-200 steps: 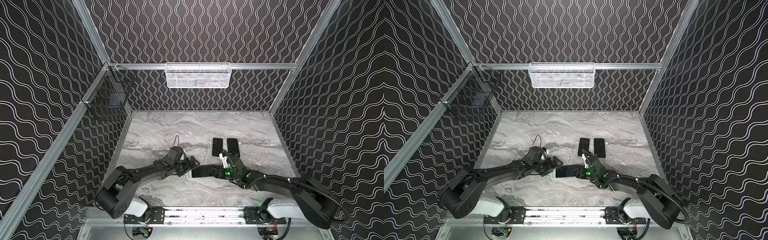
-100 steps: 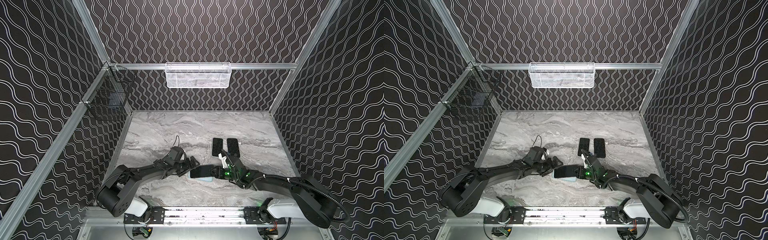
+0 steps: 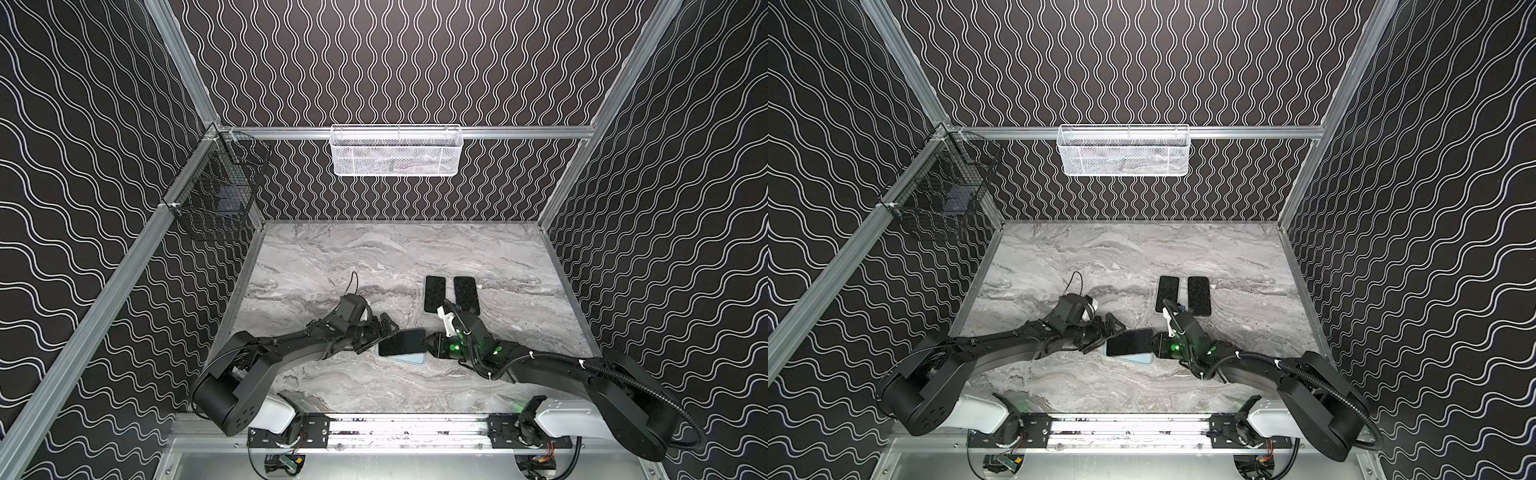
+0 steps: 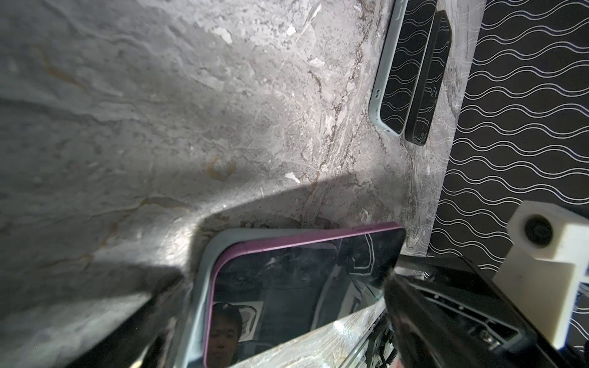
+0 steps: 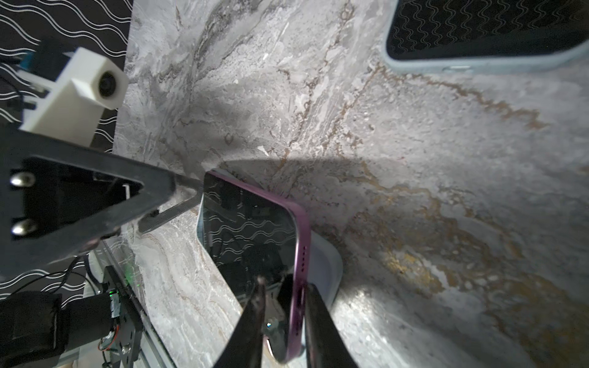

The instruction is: Put the phone into the phone case

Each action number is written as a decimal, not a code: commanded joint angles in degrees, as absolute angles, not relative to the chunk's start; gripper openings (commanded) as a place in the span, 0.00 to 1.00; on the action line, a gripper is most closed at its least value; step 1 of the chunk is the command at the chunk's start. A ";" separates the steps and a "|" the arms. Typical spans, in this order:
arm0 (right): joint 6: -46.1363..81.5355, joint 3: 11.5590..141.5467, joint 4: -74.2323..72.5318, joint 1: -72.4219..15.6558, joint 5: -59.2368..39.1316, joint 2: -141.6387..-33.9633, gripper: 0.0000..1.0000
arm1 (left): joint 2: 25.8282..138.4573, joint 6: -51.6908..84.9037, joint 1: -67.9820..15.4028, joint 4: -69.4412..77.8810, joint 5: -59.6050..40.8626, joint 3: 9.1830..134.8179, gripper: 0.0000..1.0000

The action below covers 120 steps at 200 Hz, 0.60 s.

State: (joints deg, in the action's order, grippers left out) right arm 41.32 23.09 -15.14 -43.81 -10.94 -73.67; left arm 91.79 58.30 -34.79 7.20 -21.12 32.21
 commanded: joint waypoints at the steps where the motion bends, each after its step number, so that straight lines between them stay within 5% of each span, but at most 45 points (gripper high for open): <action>1: 40.24 22.68 -20.54 -43.86 -14.91 -72.70 0.24 | 91.65 58.73 -34.83 8.61 -21.53 32.08 0.98; 84: 40.09 22.71 -26.94 -43.91 -20.75 -74.32 0.26 | 91.58 58.85 -34.81 8.87 -21.53 31.83 0.98; 120: 40.55 24.16 -25.10 -43.88 -20.22 -76.44 0.16 | 91.19 58.96 -34.89 8.67 -21.36 31.75 0.98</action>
